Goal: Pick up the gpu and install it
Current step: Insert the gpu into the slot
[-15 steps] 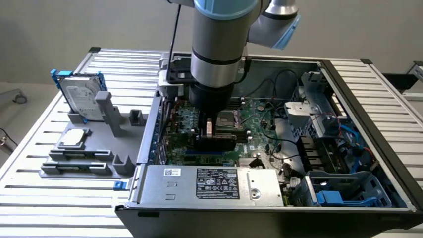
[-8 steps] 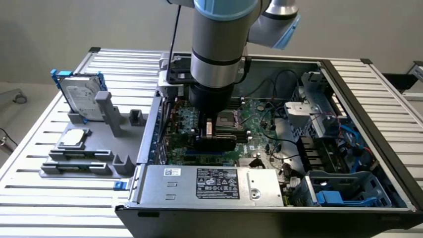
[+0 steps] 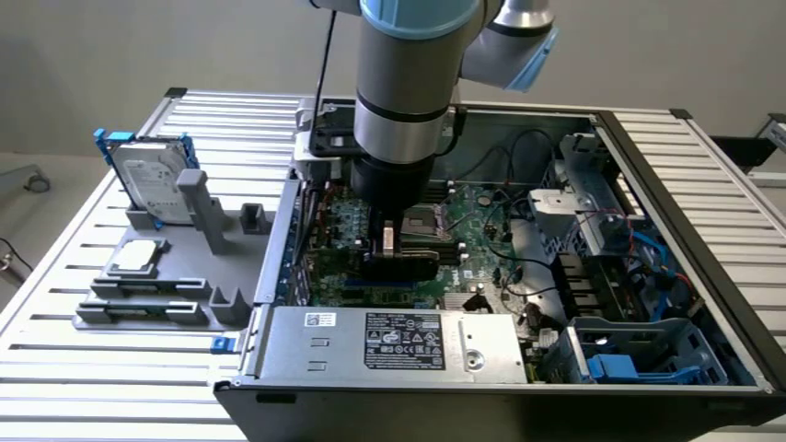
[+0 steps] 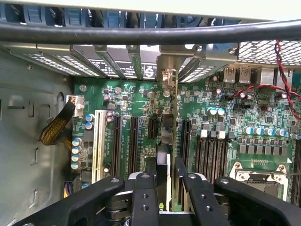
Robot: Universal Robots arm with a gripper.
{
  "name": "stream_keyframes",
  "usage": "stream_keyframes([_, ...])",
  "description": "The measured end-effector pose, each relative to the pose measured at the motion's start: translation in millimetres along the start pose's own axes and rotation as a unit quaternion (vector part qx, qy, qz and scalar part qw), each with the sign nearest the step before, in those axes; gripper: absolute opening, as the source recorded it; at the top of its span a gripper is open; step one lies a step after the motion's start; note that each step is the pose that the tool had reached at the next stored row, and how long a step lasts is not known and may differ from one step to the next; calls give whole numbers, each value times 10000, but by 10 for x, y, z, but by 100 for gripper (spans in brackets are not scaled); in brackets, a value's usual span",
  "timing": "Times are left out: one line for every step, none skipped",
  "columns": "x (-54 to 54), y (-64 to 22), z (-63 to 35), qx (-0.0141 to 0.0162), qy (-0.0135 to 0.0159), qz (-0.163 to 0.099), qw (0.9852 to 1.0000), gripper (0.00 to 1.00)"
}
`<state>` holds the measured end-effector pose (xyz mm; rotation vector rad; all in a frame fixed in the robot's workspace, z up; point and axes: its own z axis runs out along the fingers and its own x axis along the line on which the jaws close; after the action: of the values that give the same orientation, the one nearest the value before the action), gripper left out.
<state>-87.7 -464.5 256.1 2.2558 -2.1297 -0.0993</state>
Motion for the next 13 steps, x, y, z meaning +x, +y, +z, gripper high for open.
stream_keyframes([0, 1, 1, 0, -1, 0, 10000, 26])
stream_keyframes([0, 1, 2, -1, -2, 0, 10000, 26])
stream_keyframes([0, 1, 3, -2, -3, 0, 10000, 26])
stream_keyframes([0, 1, 3, -2, -6, 0, 10000, 26])
stream_keyframes([0, 1, 5, -2, -11, 0, 10000, 26])
stream_keyframes([0, 1, 6, -3, -17, 0, 10000, 26])
stream_keyframes([1, 1, 7, -3, -24, -1, 10000, 26])
stream_keyframes([1, 1, 8, -4, -33, -2, 10000, 26])
stream_keyframes([1, 1, 10, -4, -41, -2, 10000, 26])
stream_keyframes([0, 1, 12, -5, -50, -3, 10000, 26])
stream_keyframes([0, 0, 15, -5, -59, -4, 10000, 26])
stream_keyframes([0, 0, 18, -5, -67, -4, 10000, 26])
stream_keyframes([0, 0, 24, -3, -78, -4, 10000, 26])
